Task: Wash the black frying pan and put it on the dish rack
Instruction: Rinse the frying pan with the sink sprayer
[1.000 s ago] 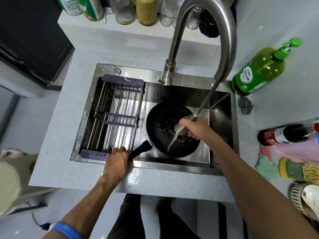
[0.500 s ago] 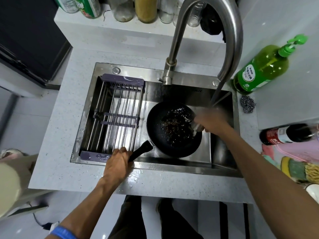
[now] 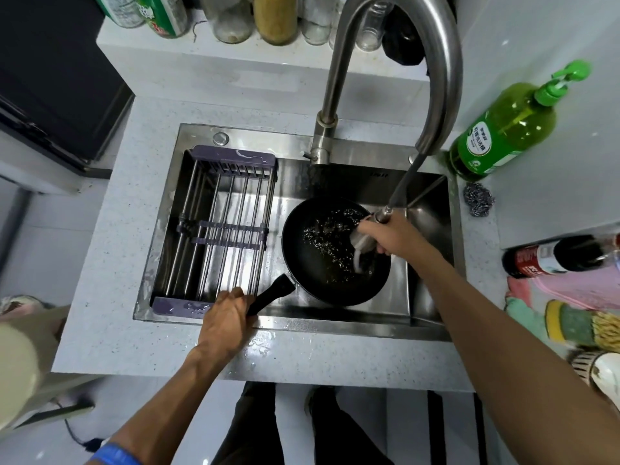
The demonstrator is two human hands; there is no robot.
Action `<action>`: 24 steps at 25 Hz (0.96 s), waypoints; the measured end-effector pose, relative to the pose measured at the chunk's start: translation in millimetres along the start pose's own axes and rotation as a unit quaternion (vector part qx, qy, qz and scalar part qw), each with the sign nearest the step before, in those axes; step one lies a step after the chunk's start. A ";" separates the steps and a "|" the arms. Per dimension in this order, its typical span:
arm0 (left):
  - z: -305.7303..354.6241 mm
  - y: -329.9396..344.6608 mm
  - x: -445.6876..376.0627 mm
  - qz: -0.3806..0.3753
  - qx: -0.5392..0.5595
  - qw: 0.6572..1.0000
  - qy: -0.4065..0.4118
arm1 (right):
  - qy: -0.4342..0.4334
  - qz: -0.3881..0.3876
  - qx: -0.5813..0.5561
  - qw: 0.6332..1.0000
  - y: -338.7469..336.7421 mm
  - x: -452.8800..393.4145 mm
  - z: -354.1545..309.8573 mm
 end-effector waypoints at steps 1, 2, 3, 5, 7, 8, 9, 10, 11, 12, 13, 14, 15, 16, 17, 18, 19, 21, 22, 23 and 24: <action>1.0 -0.8 -0.2 0.002 0.001 1.000 0.003 | -0.007 -0.015 -0.013 1.000 10.0 -0.6 -8.1; 2.0 -2.0 -0.1 0.002 0.003 1.000 0.004 | -0.018 -0.020 -0.016 1.000 15.3 -2.7 -17.7; 3.1 -3.3 0.4 0.003 0.004 1.000 0.004 | -0.025 -0.016 -0.018 0.999 14.6 -6.8 -25.1; 4.2 -4.5 1.0 0.003 0.000 1.000 0.000 | -0.011 0.024 -0.003 1.000 -3.6 -16.7 -23.6; 2.4 -3.7 1.2 0.003 0.003 1.000 -0.006 | 0.015 0.069 0.069 0.995 -31.0 -18.6 -4.4; 1.6 -3.3 1.5 0.004 0.006 1.000 -0.009 | 0.021 0.071 0.104 0.992 -36.8 -14.4 3.8; 1.5 -3.0 1.9 0.004 0.008 1.000 -0.010 | 0.020 0.057 0.115 0.992 -34.1 -11.0 10.0; 2.0 -2.9 2.0 0.004 0.006 1.000 -0.008 | 0.016 0.026 0.098 0.995 -23.4 -6.9 10.8; 2.7 -2.7 2.2 0.001 0.003 1.000 -0.006 | 0.004 -0.008 0.065 0.998 -8.0 -3.5 6.2; 3.2 -2.9 2.4 -0.002 0.003 1.000 -0.006 | -0.012 -0.032 0.036 0.999 6.4 0.4 -4.7; 3.6 -3.6 2.4 -0.005 0.004 1.000 -0.007 | -0.029 -0.042 0.016 0.999 17.4 0.6 -16.8; 3.8 -4.0 2.0 -0.009 0.007 1.000 -0.008 | -0.043 -0.046 -0.001 0.998 24.1 -0.8 -28.4; 3.7 -4.7 1.5 -0.011 0.011 1.000 -0.010 | -0.049 -0.044 -0.021 0.998 24.7 -5.9 -36.1; 2.6 -4.3 1.4 -0.013 0.017 1.000 -0.013 | -0.043 -0.031 -0.035 0.998 20.0 -10.7 -38.9; 1.3 -4.0 1.5 -0.014 0.022 1.000 -0.016 | -0.031 -0.009 -0.041 0.999 11.3 -14.8 -36.6; 0.9 -3.6 2.1 -0.014 0.023 0.999 -0.018 | -0.017 0.011 -0.043 0.999 2.7 -17.5 -30.0; 0.8 -3.1 2.7 -0.014 0.021 1.000 -0.018 | -0.008 0.023 -0.036 0.999 -3.2 -20.8 -21.5; 1.1 -2.9 3.0 -0.015 0.018 1.000 -0.018 | 0.000 0.018 -0.031 0.999 -0.9 -23.9 -11.1; 1.2 -2.6 2.7 -0.015 0.018 1.000 -0.020 | -0.006 0.004 -0.042 0.999 4.7 -24.3 -12.3; 1.0 -2.9 2.7 -0.016 0.020 0.999 -0.024 | -0.017 -0.011 -0.061 0.998 11.2 -24.7 -17.3; 0.8 -3.2 2.8 -0.015 0.023 0.999 -0.031 | -0.028 -0.024 -0.085 0.996 16.9 -24.6 -24.9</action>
Point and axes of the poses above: each hand's wrist, its own x-axis away from the middle knuckle, its own y-axis out of the palm, z = x × y, the point moved 9 cm from there along -x, towards the middle knuckle, and after that the axes turned 7 degrees about y, right-handed, at the moved point
